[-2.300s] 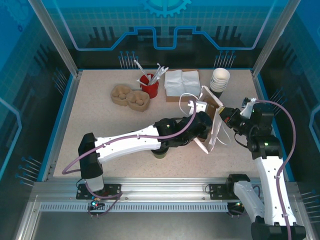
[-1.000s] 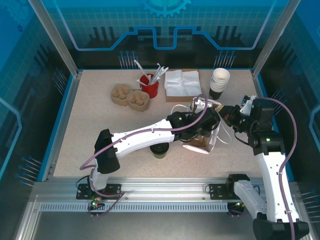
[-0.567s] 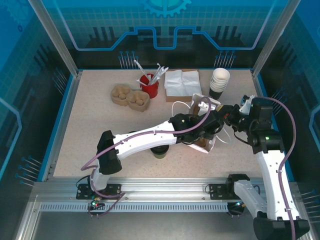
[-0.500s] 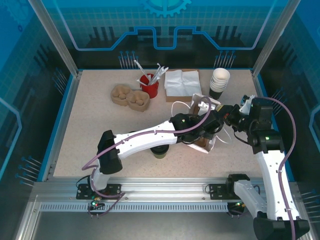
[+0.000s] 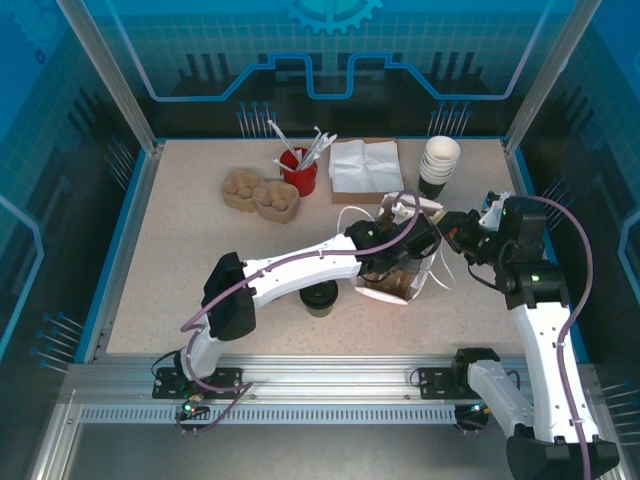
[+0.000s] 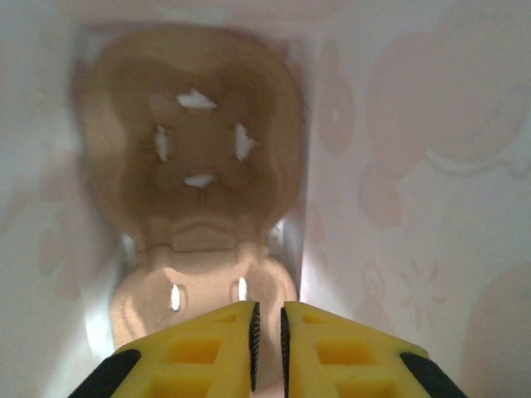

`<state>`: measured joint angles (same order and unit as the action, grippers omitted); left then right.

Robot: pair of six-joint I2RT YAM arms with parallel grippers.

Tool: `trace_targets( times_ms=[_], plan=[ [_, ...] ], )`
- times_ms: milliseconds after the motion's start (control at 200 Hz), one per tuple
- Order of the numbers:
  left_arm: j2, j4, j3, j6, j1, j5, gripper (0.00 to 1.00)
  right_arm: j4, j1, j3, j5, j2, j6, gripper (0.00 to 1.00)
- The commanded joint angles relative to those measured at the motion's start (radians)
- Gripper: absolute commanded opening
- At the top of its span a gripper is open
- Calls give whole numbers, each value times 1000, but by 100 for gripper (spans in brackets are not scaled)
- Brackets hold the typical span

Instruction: Pack the takeout coffee

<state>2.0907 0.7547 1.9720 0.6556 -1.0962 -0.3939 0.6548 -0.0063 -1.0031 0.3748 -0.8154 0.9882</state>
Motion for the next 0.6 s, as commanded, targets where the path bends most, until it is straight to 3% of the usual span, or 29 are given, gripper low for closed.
trace_targets(
  times_ms=[0,595],
  plan=[
    [28,2,-16,3,7,45,19,9,16,-5,22,15,14,0],
    [145,29,-10,23,61,158,19,-10,22,7,25,15,3,0]
  ],
)
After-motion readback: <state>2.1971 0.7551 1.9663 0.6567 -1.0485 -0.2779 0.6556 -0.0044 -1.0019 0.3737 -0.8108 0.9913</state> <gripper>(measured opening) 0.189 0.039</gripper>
